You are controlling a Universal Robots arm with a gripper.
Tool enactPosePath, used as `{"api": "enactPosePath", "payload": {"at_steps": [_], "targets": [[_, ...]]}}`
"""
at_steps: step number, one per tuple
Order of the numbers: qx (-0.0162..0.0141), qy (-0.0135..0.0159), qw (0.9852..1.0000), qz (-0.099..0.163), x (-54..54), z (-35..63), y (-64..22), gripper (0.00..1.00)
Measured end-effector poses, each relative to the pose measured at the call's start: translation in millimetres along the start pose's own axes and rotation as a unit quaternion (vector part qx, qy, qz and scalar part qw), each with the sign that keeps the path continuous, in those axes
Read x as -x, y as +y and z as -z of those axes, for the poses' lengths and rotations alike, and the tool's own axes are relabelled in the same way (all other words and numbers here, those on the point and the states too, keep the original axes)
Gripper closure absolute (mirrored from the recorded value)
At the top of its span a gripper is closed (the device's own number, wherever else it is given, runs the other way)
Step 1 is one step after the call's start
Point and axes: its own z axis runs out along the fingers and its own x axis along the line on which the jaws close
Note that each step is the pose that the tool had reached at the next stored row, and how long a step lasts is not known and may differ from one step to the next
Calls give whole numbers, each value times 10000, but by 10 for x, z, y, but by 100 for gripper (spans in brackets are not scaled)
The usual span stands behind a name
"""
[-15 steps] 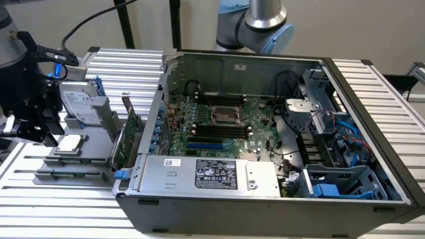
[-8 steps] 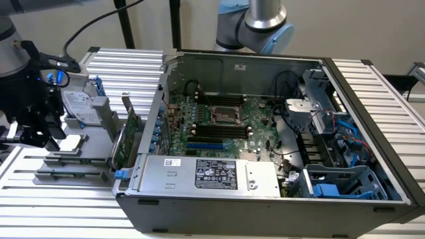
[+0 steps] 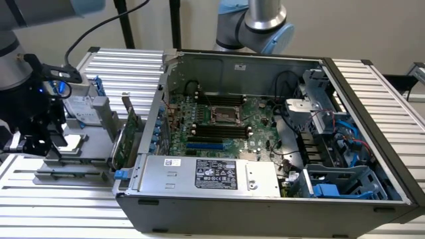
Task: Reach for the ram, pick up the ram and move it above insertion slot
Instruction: 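Pick up the ram and move it above insertion slot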
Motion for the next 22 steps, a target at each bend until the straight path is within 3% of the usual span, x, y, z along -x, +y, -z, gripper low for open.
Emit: {"api": "enactPosePath", "payload": {"at_steps": [16,22], "targets": [[0,-1,10000,-30,-67,-291,-33,64],[1,-4,9999,-151,-82,-400,-38,64]]}}
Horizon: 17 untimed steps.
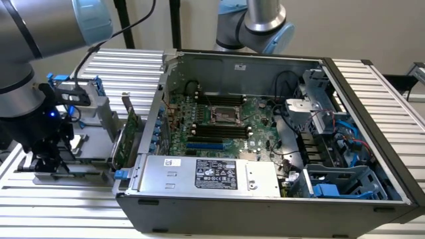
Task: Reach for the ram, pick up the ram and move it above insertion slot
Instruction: 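Pick up the ram and move it above insertion slot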
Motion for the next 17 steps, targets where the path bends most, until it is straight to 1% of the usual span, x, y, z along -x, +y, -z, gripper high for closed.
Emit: {"api": "enactPosePath", "payload": {"at_steps": [9,17], "targets": [[1,-6,9998,-203,-8,-165,-4,64],[4,-10,9992,-390,-7,-309,-8,64]]}}
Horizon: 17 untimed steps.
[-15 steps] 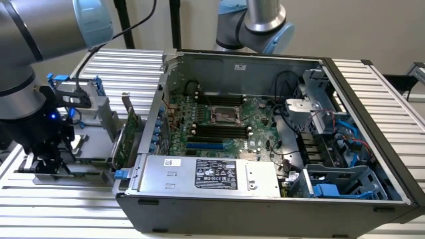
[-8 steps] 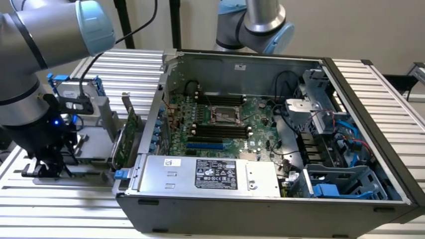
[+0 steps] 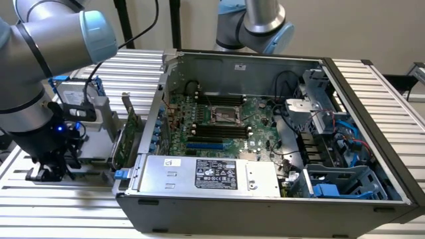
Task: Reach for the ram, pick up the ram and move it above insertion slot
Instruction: 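Pick up the ram and move it above insertion slot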
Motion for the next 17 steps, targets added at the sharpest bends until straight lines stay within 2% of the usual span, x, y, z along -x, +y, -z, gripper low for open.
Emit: {"api": "enactPosePath", "payload": {"at_steps": [4,6,7,11,17], "targets": [[12,-1,10000,-35,0,-36,0,64],[12,-8,10000,-35,0,-39,-1,66],[12,-9,10000,-30,1,-40,-1,73],[11,-17,10000,12,-1,-51,4,73],[14,-70,9999,87,0,-72,17,73]]}}
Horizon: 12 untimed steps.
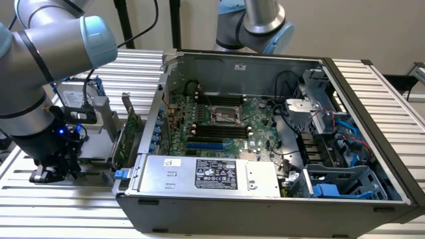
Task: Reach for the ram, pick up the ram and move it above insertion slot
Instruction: 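Pick up the ram and move it above insertion slot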
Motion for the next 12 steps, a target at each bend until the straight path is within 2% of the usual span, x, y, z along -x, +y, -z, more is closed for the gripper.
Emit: {"api": "enactPosePath", "payload": {"at_steps": [4,5,9,12], "targets": [[1,-11,10000,2,-1,-5,0,75],[1,-12,10000,2,-1,-5,0,82],[2,-12,10000,3,-1,-5,0,84],[7,4,10000,2,-1,-5,-1,86]]}}
